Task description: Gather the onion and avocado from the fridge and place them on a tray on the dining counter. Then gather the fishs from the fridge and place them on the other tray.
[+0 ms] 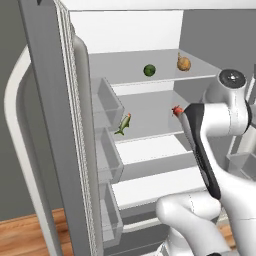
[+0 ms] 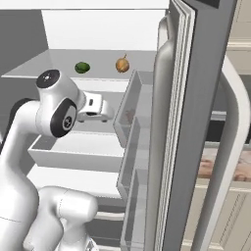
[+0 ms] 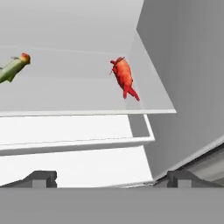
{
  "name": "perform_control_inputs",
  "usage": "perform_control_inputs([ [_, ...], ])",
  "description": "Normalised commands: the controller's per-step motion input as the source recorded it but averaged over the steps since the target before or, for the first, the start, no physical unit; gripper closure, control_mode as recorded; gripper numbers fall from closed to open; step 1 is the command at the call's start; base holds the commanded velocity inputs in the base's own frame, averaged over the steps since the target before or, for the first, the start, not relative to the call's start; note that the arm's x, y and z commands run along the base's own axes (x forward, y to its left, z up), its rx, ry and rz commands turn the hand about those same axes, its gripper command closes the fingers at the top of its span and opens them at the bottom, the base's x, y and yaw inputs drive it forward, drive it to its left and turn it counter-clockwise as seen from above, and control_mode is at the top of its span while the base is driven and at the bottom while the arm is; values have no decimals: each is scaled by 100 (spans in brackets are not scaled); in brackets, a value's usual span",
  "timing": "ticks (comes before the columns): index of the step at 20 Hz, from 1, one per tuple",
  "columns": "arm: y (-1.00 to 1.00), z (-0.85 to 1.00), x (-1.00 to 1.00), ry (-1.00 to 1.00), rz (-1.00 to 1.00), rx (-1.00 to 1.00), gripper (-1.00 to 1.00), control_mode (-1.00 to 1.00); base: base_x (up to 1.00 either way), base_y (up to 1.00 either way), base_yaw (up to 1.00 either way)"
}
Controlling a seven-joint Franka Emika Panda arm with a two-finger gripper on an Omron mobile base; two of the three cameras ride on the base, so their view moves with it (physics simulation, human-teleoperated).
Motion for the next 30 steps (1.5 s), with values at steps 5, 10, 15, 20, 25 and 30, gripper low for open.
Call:
perform_control_inputs([
  [5, -5, -23, 54, 7, -1, -4, -100, -100, 0, 0, 0],
  [10, -22, -32, 54, 1, 0, -4, -100, -100, 0, 0, 0],
  [15, -25, -29, 45, 0, 0, -1, -100, -100, 0, 0, 0],
  [20, -13, -26, 55, 0, 0, 0, -100, -100, 0, 0, 0],
  [25, -10, -19, 59, 2, 0, 0, -100, -100, 0, 0, 0],
  [30, -8, -21, 54, 2, 0, 0, -100, -100, 0, 0, 0],
])
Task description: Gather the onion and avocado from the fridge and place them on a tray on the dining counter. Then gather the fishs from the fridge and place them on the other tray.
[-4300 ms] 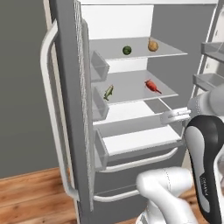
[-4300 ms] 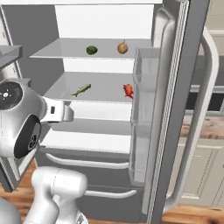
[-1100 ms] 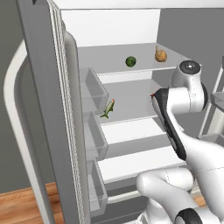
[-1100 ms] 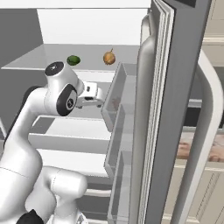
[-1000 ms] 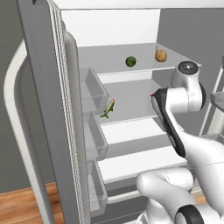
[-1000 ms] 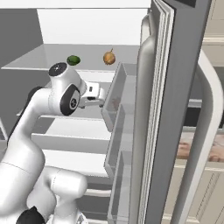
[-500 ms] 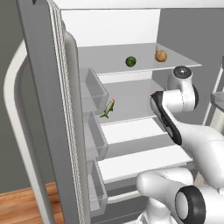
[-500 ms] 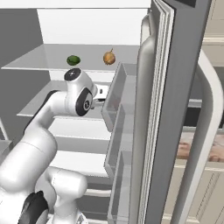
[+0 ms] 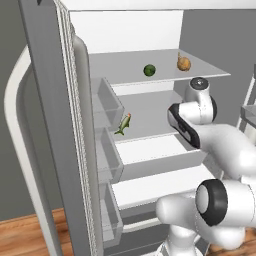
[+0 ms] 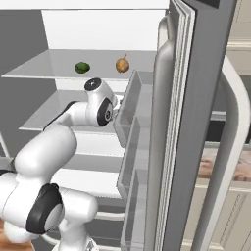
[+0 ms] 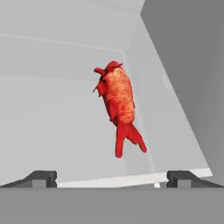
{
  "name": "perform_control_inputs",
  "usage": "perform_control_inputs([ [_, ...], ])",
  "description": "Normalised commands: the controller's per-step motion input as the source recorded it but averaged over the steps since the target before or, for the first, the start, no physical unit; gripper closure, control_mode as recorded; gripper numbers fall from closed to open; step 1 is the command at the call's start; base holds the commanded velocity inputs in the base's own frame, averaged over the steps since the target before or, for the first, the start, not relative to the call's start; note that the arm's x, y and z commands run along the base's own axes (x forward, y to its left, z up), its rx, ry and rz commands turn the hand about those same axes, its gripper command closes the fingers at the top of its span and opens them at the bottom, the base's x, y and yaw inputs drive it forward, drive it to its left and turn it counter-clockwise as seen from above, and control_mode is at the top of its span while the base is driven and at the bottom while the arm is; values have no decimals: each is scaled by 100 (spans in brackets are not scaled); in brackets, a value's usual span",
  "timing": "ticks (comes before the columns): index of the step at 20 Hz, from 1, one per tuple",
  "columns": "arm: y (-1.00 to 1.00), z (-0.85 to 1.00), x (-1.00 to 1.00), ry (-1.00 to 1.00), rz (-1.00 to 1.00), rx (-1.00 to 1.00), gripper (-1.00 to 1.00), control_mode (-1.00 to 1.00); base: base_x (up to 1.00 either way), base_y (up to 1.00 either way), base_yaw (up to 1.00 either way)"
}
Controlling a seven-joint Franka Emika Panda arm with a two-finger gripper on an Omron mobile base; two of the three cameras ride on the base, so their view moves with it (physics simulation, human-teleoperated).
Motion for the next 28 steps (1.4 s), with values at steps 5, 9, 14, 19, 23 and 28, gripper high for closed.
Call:
perform_control_inputs([
  [5, -6, -27, 44, 1, 0, 0, -100, -100, 0, 0, 0],
  [9, -12, -27, 38, 0, 0, 0, -100, -100, 0, 0, 0],
  [14, -18, -21, 39, 0, 0, 0, -100, -100, 0, 0, 0],
  [19, -18, -18, 40, 0, 0, 0, -100, -100, 0, 0, 0],
  [23, -14, -20, 40, 1, 0, 0, -100, -100, 0, 0, 0],
  [28, -6, -25, 32, 1, 0, 0, -100, -100, 0, 0, 0],
])
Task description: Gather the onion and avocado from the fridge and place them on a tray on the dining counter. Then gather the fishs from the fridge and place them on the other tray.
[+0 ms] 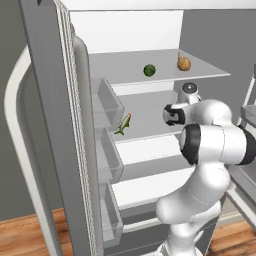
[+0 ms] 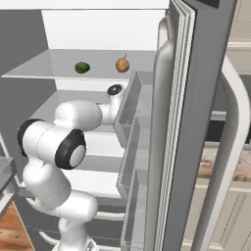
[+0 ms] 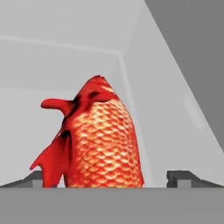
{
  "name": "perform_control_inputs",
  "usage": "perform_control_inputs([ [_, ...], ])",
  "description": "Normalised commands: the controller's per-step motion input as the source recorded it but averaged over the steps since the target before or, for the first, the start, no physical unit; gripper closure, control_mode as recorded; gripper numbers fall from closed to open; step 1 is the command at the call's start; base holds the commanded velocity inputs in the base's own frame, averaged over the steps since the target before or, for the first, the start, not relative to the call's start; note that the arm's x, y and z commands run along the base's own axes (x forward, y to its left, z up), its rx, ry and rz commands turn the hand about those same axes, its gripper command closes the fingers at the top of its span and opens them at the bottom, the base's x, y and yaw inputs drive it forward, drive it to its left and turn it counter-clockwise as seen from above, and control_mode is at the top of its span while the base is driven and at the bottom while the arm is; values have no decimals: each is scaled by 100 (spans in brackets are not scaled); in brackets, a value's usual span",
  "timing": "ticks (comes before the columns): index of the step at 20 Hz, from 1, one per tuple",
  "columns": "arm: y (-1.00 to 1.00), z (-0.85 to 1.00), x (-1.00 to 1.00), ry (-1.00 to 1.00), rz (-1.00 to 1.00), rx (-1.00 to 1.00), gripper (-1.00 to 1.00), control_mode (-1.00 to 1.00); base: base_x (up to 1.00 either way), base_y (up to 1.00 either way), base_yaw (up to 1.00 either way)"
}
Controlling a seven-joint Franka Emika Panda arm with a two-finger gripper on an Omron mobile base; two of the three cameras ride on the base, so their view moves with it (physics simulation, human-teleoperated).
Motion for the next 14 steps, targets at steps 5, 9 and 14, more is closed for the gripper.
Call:
perform_control_inputs([
  [5, 0, -43, 23, 6, 0, 0, 100, -100, 0, 0, 0],
  [9, -7, -47, -5, 3, 0, 1, 100, -100, 0, 0, 0],
  [14, 9, -31, -71, -4, 0, 1, 100, -100, 0, 0, 0],
])
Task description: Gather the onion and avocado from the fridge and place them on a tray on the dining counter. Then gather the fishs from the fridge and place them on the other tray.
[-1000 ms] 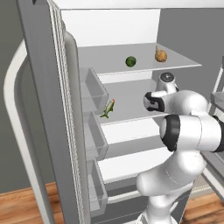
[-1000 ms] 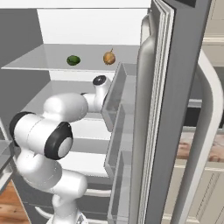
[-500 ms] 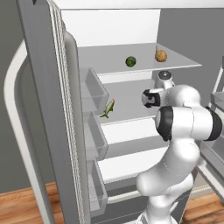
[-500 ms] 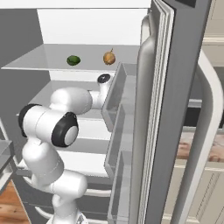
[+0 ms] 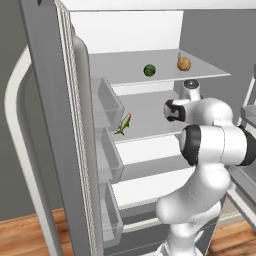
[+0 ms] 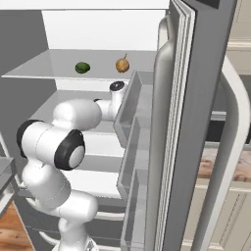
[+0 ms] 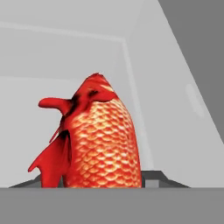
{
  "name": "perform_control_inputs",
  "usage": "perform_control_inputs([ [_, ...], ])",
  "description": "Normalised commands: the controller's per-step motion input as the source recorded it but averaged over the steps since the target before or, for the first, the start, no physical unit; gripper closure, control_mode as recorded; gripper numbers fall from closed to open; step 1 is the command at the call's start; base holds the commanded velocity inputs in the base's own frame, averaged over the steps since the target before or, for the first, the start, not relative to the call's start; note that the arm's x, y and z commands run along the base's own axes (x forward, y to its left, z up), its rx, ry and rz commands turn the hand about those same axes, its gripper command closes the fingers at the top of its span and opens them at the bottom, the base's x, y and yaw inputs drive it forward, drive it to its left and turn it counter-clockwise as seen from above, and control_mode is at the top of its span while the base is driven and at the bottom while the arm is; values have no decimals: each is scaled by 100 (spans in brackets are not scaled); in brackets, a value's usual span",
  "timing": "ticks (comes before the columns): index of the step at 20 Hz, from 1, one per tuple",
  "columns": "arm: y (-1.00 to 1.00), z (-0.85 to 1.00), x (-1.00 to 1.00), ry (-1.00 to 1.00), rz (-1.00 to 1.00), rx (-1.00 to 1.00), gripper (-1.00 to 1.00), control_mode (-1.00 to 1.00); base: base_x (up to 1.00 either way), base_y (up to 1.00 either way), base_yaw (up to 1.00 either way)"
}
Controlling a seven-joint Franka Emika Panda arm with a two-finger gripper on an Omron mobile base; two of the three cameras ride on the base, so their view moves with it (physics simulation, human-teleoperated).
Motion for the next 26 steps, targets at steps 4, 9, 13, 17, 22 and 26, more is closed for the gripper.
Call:
perform_control_inputs([
  [4, 33, -5, -100, -14, 0, 0, 100, -100, 0, 0, 0],
  [9, 33, 42, -89, -7, 0, 0, 100, -100, 0, 0, 0],
  [13, 15, 96, -77, 0, 0, 5, 100, -100, 0, 0, 0],
  [17, 9, 100, -63, 3, 0, 7, 100, -100, 0, 0, 0],
  [22, 18, 68, -90, 4, 0, 7, 100, -100, 0, 0, 0],
  [26, 22, 54, -100, 8, 0, 8, 100, -100, 0, 0, 0],
])
